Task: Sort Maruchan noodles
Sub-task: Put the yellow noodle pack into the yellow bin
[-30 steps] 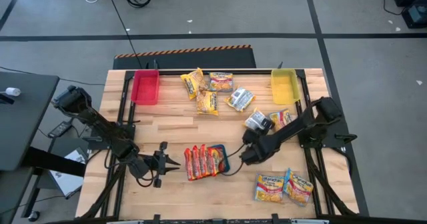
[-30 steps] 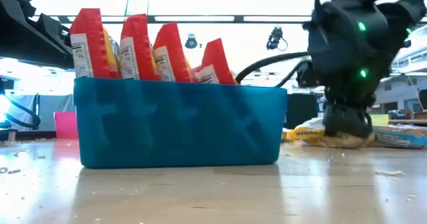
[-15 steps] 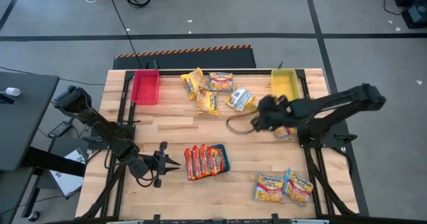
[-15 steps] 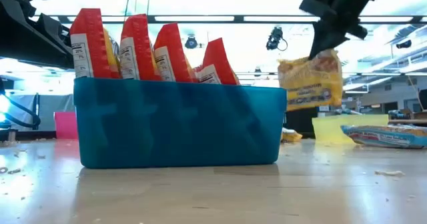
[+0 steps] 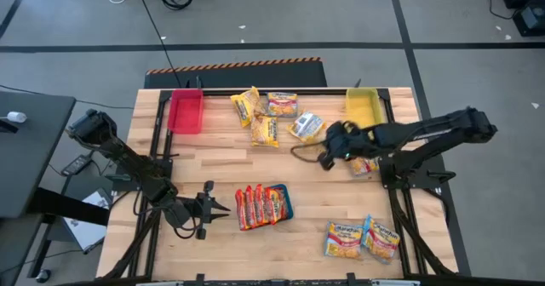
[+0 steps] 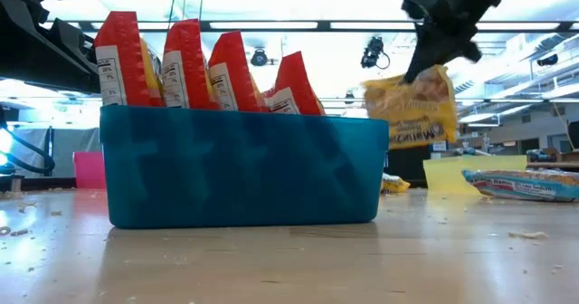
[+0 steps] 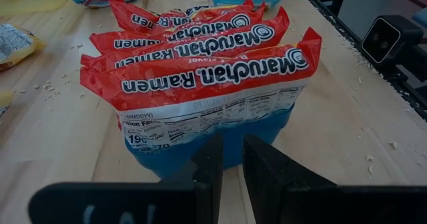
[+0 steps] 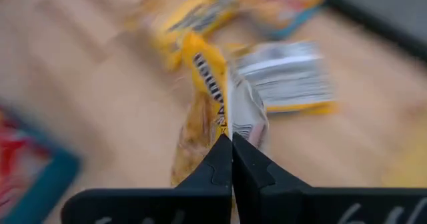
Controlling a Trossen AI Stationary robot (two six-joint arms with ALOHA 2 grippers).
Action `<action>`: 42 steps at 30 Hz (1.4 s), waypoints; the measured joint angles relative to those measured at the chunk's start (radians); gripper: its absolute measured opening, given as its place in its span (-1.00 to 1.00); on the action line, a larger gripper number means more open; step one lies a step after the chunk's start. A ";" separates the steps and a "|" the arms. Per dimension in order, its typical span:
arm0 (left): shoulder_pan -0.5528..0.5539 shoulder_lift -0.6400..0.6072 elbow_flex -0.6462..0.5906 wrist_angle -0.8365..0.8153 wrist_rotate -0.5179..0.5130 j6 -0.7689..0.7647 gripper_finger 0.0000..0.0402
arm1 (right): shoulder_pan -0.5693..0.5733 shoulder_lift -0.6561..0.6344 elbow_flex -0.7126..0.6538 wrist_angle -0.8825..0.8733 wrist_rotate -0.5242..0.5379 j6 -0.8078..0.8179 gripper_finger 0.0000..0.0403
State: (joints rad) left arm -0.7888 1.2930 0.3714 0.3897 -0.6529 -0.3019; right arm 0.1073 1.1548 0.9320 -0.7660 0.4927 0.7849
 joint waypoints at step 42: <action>-0.001 0.000 0.000 -0.004 0.003 -0.026 -0.69 | 0.095 0.513 -0.033 0.271 0.138 -0.106 -0.10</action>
State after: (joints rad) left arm -0.7895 1.2930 0.3714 0.3855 -0.6498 -0.3275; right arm 0.2028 1.6681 0.8990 -0.4952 0.6302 0.6785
